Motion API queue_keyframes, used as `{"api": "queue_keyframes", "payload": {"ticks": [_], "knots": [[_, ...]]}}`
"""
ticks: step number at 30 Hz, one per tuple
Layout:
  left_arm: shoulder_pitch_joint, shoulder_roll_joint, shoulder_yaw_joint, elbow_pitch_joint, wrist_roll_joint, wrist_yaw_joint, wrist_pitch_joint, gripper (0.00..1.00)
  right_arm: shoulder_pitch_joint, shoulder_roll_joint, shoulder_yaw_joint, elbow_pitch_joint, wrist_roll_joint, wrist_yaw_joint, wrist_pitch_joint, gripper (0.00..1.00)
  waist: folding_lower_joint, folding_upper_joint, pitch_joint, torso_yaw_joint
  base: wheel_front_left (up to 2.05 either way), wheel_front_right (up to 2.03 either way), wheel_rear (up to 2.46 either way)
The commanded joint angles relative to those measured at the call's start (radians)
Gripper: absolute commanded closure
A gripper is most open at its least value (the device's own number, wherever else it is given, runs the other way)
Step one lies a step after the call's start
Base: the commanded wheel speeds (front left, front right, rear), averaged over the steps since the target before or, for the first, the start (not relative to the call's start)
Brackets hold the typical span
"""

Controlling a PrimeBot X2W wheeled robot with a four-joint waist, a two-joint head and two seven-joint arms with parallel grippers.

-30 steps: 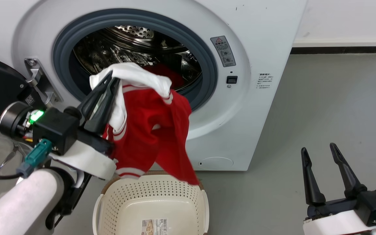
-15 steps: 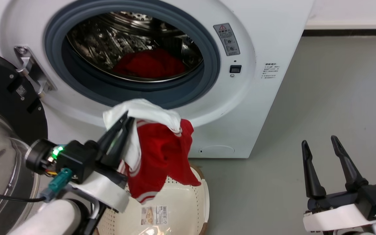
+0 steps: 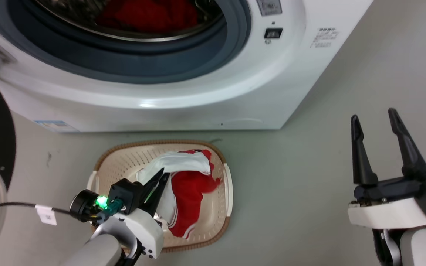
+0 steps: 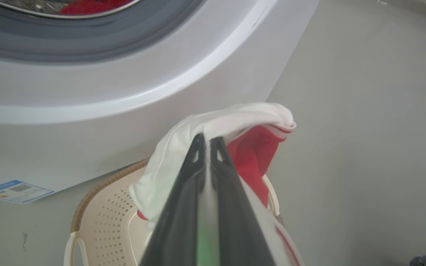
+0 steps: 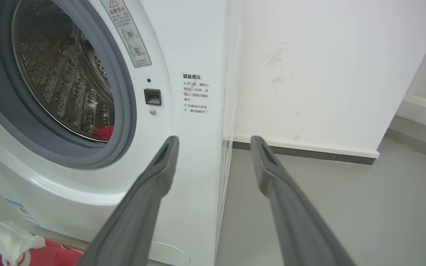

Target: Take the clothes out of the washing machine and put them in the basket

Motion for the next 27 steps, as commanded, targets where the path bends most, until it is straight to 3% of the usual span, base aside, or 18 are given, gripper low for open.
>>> {"api": "queue_keyframes", "payload": {"ticks": [1, 16, 27], "knots": [[-0.021, -0.009, 0.002, 0.030, 0.001, -0.009, -0.008, 1.00, -0.023, 0.001, -0.001, -0.005, -0.007, -0.001, -0.002, 0.00, -0.0002, 0.0000, 0.075, -0.016, 0.00, 0.00, 0.00], [-0.294, -0.214, -0.022, 0.692, 0.040, -0.171, -0.047, 1.00, -0.158, 0.001, -0.017, -0.054, 0.019, -0.001, -0.002, 0.00, -0.0002, 0.0000, 0.372, -0.062, 0.00, 0.00, 0.00], [-0.471, -0.284, -0.066, 1.009, 0.073, -0.222, 0.009, 1.00, -0.214, 0.001, -0.020, -0.073, 0.043, -0.001, -0.002, 0.00, -0.0002, 0.0000, 0.489, -0.085, 0.00, 0.00, 0.00]]}}
